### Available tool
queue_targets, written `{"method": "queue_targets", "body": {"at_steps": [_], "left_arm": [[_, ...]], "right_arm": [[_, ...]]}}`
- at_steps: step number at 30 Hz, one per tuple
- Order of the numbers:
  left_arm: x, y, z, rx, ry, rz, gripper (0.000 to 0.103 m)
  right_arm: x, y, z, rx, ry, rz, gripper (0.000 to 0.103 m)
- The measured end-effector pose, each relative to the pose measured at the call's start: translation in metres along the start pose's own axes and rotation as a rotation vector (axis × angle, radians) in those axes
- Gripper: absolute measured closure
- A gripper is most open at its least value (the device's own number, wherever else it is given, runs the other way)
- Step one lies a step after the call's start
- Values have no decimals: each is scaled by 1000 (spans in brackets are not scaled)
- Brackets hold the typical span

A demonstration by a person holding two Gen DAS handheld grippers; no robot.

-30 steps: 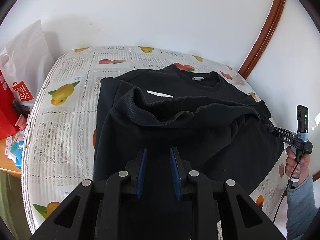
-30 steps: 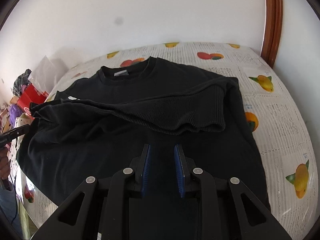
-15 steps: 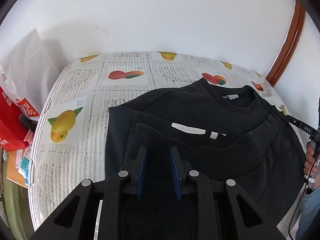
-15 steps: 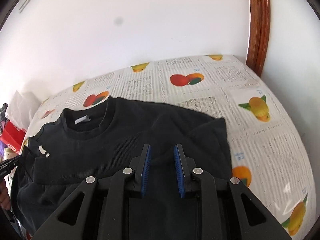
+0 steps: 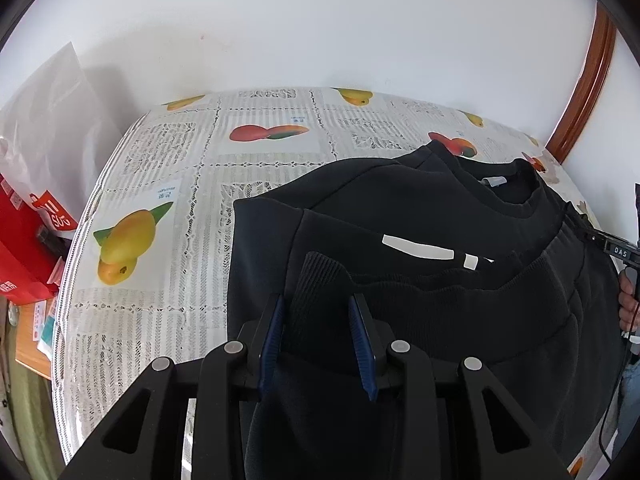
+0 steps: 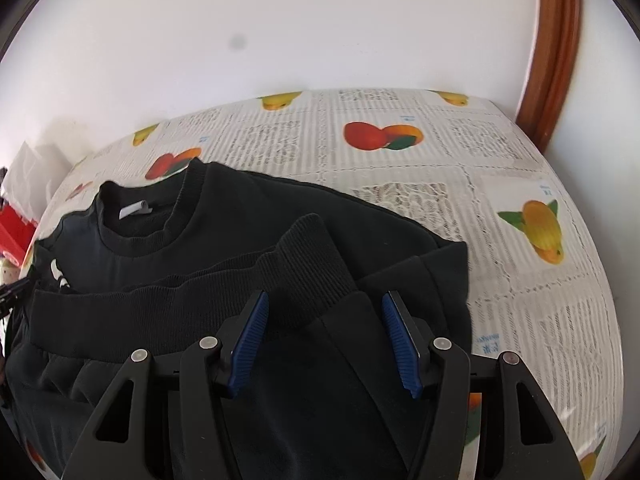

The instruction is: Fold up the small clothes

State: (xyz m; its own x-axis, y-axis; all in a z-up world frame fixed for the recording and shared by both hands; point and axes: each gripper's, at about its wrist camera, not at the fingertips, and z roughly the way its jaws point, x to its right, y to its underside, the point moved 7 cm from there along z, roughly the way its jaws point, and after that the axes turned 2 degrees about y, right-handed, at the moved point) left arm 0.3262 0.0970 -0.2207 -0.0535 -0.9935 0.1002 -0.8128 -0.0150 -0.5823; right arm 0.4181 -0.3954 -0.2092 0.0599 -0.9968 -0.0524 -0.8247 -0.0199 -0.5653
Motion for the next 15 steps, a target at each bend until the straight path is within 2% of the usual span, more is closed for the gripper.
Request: {"method": "queue_targets", "body": {"at_steps": [1, 3, 4, 5, 8, 11, 12, 15], "left_arm": [[0, 0, -1, 9, -4, 1, 79], [1, 0, -4, 23, -24, 13, 92], [3, -1, -6, 29, -21, 16, 95], [3, -3, -10, 49, -24, 17, 96], [0, -16, -32, 138, 1, -15, 96], [-4, -28, -35, 169, -15, -34, 96], [-3, -28, -29, 156, -8, -38, 96], [-2, -26, -9, 111, -8, -47, 96]], "right_arm": [[-3, -1, 2, 2, 2, -17, 50], [-6, -2, 2, 13, 32, -42, 71], [-7, -4, -2, 33, 44, -56, 77], [-9, -7, -8, 62, 20, -68, 87], [-6, -20, -44, 211, -3, -55, 90], [6, -25, -69, 291, -47, 24, 90], [9, -24, -68, 288, -36, 34, 90], [17, -13, -37, 182, 43, 28, 89]]}}
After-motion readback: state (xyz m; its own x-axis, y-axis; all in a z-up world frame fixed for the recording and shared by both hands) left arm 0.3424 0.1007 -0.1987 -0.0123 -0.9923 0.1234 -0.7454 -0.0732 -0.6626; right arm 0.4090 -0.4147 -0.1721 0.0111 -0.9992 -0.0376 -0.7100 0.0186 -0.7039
